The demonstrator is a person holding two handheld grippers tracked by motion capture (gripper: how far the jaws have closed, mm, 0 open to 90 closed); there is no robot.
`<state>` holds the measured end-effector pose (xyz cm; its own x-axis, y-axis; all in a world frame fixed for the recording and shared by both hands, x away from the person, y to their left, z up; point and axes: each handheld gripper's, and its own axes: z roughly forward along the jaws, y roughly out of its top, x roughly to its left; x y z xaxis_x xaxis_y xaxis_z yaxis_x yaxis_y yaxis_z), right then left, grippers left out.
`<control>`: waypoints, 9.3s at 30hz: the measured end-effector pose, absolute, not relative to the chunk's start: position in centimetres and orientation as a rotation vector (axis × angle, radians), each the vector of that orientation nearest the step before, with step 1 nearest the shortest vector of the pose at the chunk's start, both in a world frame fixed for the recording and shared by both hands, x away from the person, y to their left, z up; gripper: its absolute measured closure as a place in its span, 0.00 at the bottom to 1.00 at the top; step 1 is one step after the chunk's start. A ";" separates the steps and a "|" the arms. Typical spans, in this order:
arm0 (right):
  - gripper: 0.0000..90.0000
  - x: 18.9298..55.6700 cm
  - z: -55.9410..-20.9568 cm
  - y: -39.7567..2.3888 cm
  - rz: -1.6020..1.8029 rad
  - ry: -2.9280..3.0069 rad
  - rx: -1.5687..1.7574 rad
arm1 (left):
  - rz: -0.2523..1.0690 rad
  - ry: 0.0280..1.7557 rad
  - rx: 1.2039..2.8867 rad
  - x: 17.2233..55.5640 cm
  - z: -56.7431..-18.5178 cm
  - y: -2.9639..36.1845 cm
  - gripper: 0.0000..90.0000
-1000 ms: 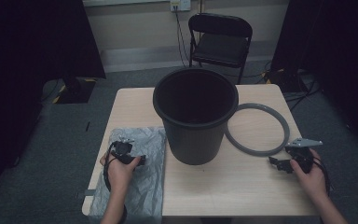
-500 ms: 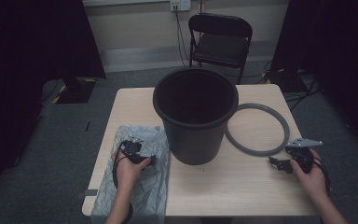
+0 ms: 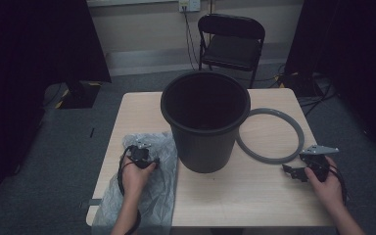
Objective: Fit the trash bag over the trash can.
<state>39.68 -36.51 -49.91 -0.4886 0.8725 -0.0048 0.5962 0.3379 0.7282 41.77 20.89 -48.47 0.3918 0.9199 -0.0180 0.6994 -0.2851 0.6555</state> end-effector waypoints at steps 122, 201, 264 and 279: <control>0.13 39.7 -49.9 -36.5 0.954 2.211 1.289 | 0.205 0.830 2.209 39.8 -20.1 19.9 0.98; 0.13 39.7 -49.9 -36.6 0.957 2.214 1.287 | 0.320 0.800 2.246 45.6 -23.5 10.3 0.32; 0.13 39.7 -49.9 -36.6 0.957 2.215 1.285 | 0.398 0.875 2.177 43.3 -22.2 17.0 0.24; 0.13 39.7 -49.9 -36.6 0.957 2.215 1.285 | 0.349 0.859 2.179 43.4 -23.3 16.0 0.27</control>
